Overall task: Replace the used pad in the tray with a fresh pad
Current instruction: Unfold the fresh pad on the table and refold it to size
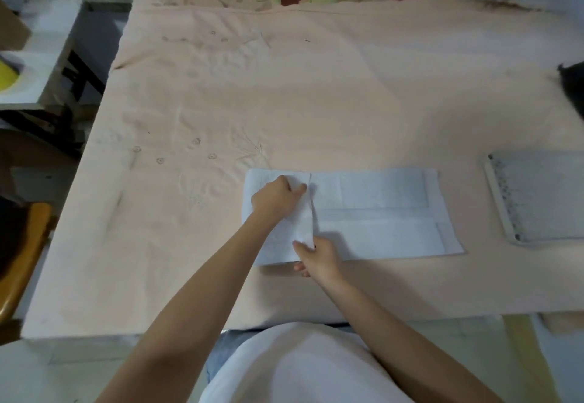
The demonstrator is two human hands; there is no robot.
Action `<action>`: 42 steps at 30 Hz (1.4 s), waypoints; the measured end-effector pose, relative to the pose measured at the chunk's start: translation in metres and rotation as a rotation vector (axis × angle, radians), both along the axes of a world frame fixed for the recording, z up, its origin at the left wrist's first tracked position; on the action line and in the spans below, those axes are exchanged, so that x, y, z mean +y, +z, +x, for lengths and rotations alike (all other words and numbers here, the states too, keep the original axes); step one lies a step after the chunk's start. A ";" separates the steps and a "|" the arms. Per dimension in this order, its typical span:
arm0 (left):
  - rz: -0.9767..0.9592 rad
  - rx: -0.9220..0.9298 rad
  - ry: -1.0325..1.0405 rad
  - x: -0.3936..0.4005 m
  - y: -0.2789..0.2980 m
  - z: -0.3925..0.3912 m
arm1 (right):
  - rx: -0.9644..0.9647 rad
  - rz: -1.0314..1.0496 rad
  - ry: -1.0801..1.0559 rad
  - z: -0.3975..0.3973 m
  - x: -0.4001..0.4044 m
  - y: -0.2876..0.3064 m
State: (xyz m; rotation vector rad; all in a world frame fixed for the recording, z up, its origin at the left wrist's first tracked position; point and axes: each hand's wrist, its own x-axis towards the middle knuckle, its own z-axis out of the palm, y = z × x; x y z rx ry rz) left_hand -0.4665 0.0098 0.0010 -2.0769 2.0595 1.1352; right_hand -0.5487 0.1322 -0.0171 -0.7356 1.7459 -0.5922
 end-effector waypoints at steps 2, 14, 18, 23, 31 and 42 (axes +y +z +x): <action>-0.328 -0.025 -0.021 0.005 -0.005 0.013 | -0.015 -0.004 0.020 0.002 -0.001 0.001; -0.540 -0.236 -0.359 0.030 -0.056 0.078 | 0.052 -0.020 0.169 0.017 -0.004 -0.006; -0.536 -0.250 -0.373 0.027 -0.059 0.093 | 0.071 -0.028 0.221 0.021 -0.005 -0.008; -0.497 -0.234 -0.373 0.025 -0.060 0.100 | 0.031 -0.063 0.219 0.023 -0.008 -0.009; -0.550 -0.161 -0.332 0.027 -0.051 0.096 | 0.065 -0.101 0.220 0.026 -0.009 -0.018; -0.380 0.048 -0.115 0.035 -0.017 0.070 | 0.133 -0.372 0.401 0.051 -0.027 0.000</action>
